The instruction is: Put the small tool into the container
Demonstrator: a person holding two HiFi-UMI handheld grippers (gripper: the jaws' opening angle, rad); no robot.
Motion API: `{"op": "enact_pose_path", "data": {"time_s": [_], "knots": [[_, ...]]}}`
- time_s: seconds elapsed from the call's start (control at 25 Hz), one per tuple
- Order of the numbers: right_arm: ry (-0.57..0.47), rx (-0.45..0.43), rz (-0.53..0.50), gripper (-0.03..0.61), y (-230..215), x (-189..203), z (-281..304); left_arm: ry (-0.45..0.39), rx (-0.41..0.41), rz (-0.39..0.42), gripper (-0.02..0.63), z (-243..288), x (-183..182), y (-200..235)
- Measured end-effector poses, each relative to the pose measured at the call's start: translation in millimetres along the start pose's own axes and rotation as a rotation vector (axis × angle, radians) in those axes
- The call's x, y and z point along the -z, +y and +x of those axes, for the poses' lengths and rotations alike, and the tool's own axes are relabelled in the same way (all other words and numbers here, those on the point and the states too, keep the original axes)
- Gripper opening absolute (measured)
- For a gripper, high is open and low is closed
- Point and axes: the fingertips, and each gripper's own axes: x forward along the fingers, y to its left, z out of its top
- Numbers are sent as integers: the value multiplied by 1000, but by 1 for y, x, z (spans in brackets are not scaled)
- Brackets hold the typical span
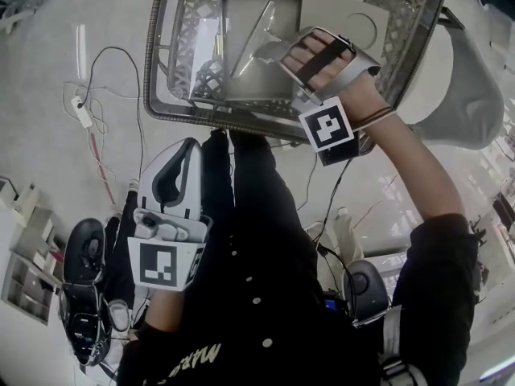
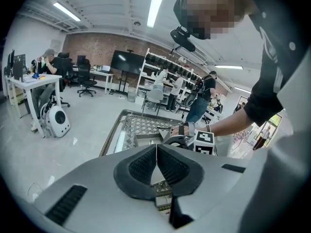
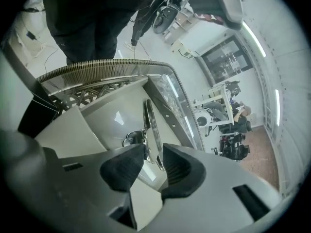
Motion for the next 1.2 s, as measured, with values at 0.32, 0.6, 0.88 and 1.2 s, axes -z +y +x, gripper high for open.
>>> {"op": "enact_pose_path", "data": {"time_s": [0.32,0.6,0.88,1.2], "knots": [[-41,9,139,89,-12,5,-27,-45,17,33,31,-12,-24,0],[-23,108,462,14,-49,18,-70,-57,27,75,31,-25,-38,-6],[-54,252,906,14,-107,35,-151,-87,53,146,32,-46,-65,-14],[-109,473,1192,14,-136,23,-253,-174,85,215,32,-81,-105,-21]]}}
